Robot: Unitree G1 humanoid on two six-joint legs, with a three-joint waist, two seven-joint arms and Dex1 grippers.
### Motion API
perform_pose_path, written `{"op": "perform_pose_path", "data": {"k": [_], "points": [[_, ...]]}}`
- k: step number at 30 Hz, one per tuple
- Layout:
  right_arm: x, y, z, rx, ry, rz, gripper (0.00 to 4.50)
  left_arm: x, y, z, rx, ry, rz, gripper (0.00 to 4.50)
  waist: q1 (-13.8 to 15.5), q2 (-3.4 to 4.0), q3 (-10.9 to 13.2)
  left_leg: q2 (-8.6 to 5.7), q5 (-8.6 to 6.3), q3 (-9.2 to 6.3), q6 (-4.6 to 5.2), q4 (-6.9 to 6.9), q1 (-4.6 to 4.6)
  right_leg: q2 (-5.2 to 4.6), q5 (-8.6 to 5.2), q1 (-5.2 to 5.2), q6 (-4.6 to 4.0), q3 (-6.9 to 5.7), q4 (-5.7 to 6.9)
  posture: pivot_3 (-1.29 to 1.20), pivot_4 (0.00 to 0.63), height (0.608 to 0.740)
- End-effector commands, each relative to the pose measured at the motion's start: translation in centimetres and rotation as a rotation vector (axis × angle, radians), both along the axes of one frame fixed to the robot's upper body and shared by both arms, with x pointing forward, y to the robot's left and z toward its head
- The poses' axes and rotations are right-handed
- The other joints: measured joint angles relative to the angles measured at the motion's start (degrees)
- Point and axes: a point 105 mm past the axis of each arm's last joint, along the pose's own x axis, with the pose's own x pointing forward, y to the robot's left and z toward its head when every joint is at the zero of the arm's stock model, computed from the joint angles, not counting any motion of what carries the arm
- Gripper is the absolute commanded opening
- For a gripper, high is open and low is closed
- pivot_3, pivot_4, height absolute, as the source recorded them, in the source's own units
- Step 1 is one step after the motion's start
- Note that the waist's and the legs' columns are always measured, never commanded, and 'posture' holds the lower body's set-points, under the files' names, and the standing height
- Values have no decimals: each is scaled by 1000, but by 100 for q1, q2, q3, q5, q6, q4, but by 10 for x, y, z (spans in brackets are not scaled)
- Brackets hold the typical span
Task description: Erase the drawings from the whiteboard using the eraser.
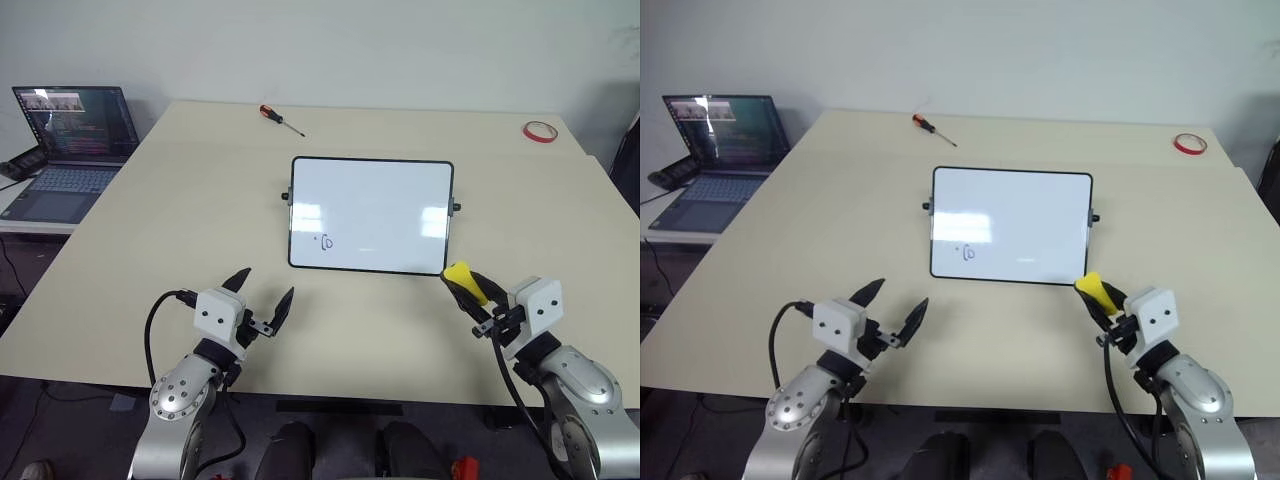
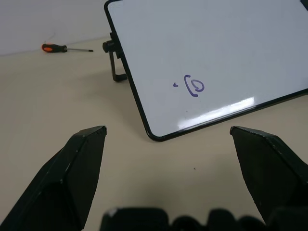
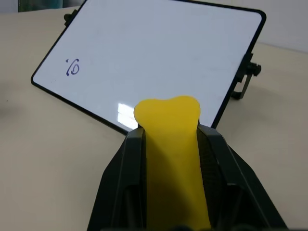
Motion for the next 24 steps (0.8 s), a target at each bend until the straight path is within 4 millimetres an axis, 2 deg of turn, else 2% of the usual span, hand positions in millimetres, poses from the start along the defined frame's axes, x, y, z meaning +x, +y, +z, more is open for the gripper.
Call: {"op": "perform_pose_path", "data": {"k": [1,3,6,11,17,20,24], "points": [[17,16,15,-30,-82,44,1112,3,-3,14,0,-49,-12,4500,-14,0,0,1,0,1,0,0,2,1,0,0,0,1,1,0,150,740],[36,28,17,-61,-112,44,1112,7,-4,16,3,-51,-20,4500,-28,-1,0,1,0,2,0,0,5,2,0,0,0,1,2,0,150,740],[58,60,26,-45,-171,117,1112,13,-8,26,-1,-73,-24,4500,-24,-1,1,1,1,1,-1,-1,5,7,14,-1,-24,-1,5,0,150,740],[82,110,33,-36,-242,222,1112,9,-10,27,4,-57,-32,4500,-31,-1,2,-5,1,5,-1,-4,-2,9,16,-9,-26,-2,6,0,150,740],[108,159,27,-103,-274,291,1112,10,-7,33,12,-64,-19,4500,-34,-1,2,2,1,22,-3,-6,-22,8,17,-53,-28,-1,19,0,150,740],[119,175,23,-151,-280,305,1112,10,-8,36,18,-71,-18,4500,-34,-1,2,1,1,25,-2,-5,-21,9,18,-52,-28,0,21,0,150,740],[137,185,18,-232,-254,277,1112,10,-10,39,25,-79,-21,4500,-36,-1,2,0,1,29,-2,-5,-21,16,18,-55,-28,3,22,0,150,740]]}}
